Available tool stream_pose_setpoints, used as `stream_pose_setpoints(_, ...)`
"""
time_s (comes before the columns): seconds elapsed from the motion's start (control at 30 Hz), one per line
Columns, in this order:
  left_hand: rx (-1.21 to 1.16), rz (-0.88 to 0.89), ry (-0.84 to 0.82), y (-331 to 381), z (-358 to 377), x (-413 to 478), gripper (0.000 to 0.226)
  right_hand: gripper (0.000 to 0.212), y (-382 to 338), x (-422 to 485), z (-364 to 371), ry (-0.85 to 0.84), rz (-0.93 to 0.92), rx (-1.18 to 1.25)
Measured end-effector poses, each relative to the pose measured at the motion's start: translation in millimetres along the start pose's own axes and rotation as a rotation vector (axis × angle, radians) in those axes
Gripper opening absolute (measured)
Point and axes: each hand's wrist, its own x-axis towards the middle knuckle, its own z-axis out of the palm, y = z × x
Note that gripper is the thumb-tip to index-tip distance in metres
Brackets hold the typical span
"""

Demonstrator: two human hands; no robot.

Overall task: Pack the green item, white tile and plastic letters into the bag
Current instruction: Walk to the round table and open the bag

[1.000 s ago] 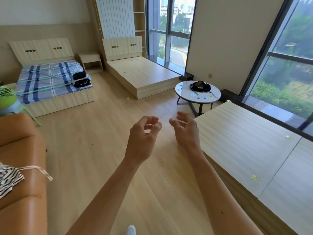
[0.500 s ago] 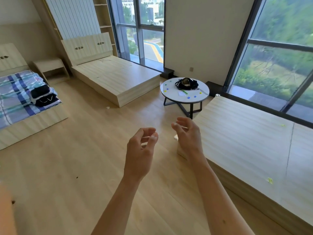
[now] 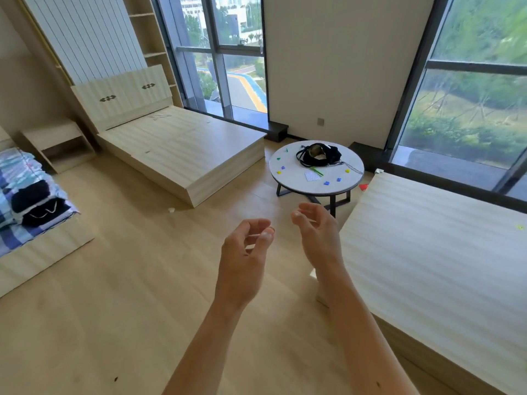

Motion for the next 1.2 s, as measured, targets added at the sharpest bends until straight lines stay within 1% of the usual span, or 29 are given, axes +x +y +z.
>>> stream_pose_setpoints(0.13, -0.014, 0.012, -0.033, -9, 2, 90, 0.027, 0.031, -4, 78, 36, 0.013, 0.003, -0.013)
stream_pose_setpoints(0.3, -0.040, 0.004, -0.093, -37, 11, 212, 0.024, 0.019, 6, 185, 76, 0.055, 0.017, -0.031)
stream_pose_setpoints(0.43, -0.059, 0.004, -0.164, -61, 20, 321, 0.021, 0.028, 16, 279, 114, 0.126, 0.026, -0.040)
stream_pose_setpoints(0.67, -0.056, 0.003, -0.315, -76, 40, 506, 0.021, 0.032, 11, 438, 173, 0.217, 0.077, -0.054)
stream_pose_setpoints(0.83, -0.054, -0.018, -0.382, -88, 67, 612, 0.016, 0.032, 18, 535, 186, 0.290, 0.111, -0.075)
stream_pose_setpoints(0.97, -0.022, -0.035, -0.432, -109, 100, 695, 0.020, 0.034, 41, 620, 190, 0.324, 0.136, -0.083)
stream_pose_setpoints(1.1, 0.022, -0.026, -0.473, -132, 149, 783, 0.024, 0.033, 69, 717, 187, 0.329, 0.147, -0.098)
stream_pose_setpoints(1.2, 0.042, -0.034, -0.490, -140, 186, 848, 0.021, 0.031, 80, 794, 183, 0.328, 0.173, -0.101)
